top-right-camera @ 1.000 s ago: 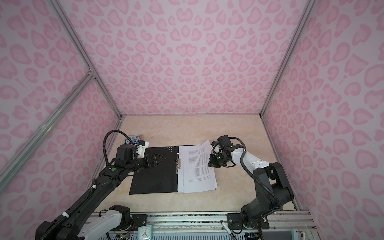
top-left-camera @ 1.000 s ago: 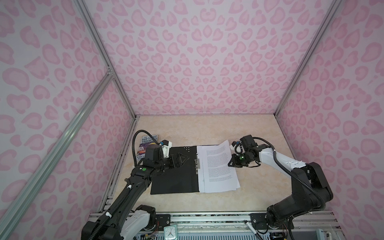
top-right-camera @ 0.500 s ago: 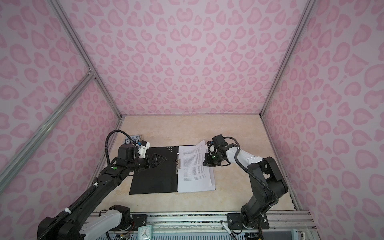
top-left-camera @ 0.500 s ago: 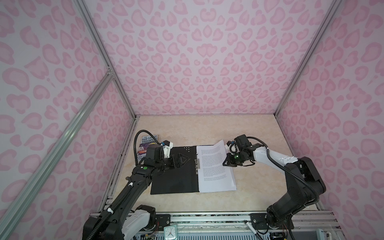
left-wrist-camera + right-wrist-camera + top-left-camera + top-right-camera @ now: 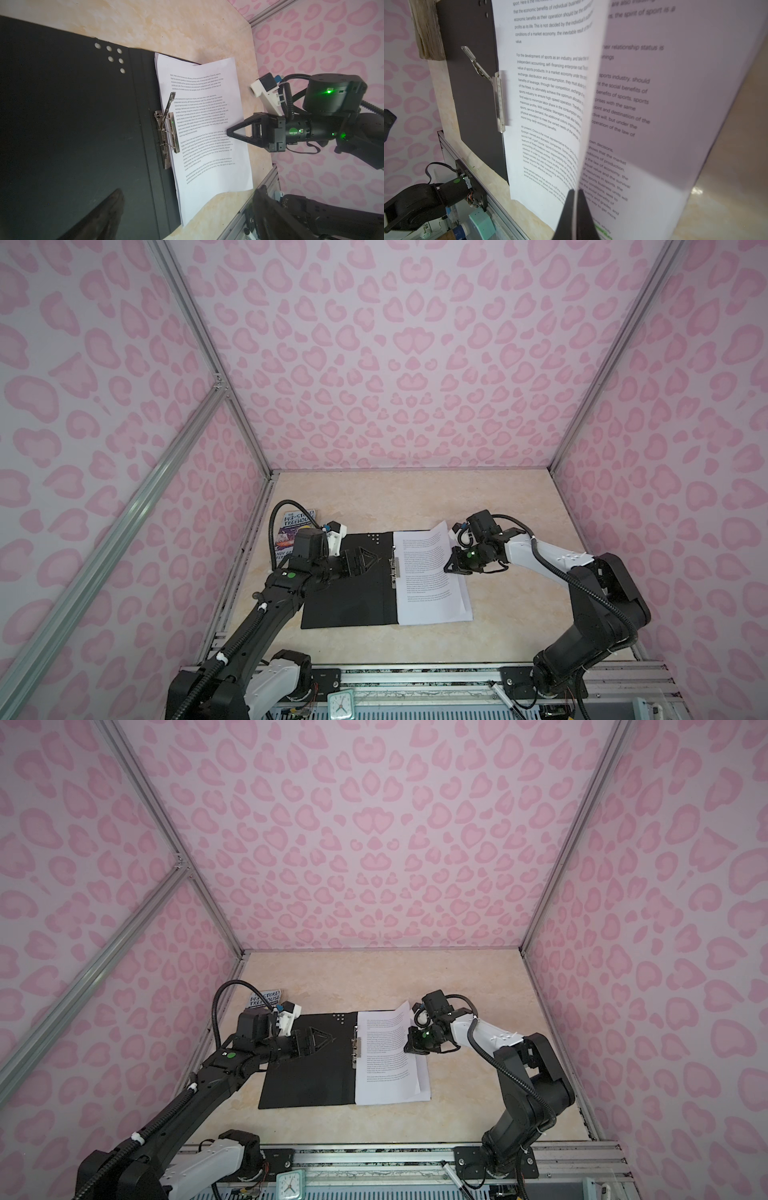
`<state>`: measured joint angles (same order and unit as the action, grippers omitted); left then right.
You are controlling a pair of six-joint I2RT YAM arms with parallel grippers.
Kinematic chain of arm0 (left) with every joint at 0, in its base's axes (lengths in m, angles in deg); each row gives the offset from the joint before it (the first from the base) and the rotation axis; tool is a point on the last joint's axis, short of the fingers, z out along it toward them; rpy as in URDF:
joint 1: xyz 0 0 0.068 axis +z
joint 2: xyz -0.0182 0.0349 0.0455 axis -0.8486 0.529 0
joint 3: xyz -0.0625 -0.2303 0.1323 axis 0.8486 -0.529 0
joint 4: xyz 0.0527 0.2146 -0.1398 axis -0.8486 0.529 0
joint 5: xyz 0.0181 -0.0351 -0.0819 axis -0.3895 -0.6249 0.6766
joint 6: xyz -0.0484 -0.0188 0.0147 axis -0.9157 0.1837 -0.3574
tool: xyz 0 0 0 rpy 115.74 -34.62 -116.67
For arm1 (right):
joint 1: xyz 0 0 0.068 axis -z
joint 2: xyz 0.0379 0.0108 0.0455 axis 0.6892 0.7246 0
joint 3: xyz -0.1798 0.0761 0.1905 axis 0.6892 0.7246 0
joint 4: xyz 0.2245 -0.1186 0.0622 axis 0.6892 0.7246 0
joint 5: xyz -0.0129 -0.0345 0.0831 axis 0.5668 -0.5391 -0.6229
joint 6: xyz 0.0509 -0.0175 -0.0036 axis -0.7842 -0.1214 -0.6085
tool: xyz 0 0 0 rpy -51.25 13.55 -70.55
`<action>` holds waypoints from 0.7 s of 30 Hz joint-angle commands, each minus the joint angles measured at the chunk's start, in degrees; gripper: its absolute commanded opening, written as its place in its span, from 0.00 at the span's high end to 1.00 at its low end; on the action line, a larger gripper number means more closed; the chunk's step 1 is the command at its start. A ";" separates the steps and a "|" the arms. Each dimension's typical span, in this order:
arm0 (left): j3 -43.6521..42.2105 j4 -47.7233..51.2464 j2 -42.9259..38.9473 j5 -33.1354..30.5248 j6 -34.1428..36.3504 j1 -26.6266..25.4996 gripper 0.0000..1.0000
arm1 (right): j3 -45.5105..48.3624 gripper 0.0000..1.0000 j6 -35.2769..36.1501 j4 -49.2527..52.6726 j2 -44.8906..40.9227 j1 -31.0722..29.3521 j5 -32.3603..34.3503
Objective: Put the files into the folder
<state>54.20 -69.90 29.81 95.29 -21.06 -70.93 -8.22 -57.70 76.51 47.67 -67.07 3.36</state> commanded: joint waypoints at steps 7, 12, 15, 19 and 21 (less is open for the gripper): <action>-0.72 -0.32 1.50 1.44 -0.82 -0.43 0.02 | -0.04 0.60 -0.20 0.90 0.88 0.12 2.76; -1.42 -1.06 4.61 -1.28 -2.47 -6.17 0.03 | 0.75 0.31 -1.04 2.19 -0.39 2.37 8.10; -1.16 -1.33 7.47 -5.23 -3.09 -10.81 0.03 | 2.13 0.21 -2.50 2.18 -2.77 4.16 13.34; -0.13 -1.64 11.37 -9.17 -3.07 -14.33 0.02 | 6.52 0.18 -5.38 -2.00 -6.24 6.35 12.69; 0.35 -2.26 12.87 -9.59 -2.85 -15.20 0.03 | 8.40 0.17 -6.50 -3.99 -7.07 6.61 11.49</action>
<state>53.61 -70.27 41.39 88.58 -24.04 -85.33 -1.60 -61.70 75.66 41.24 -60.62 14.75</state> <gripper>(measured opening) 0.976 0.827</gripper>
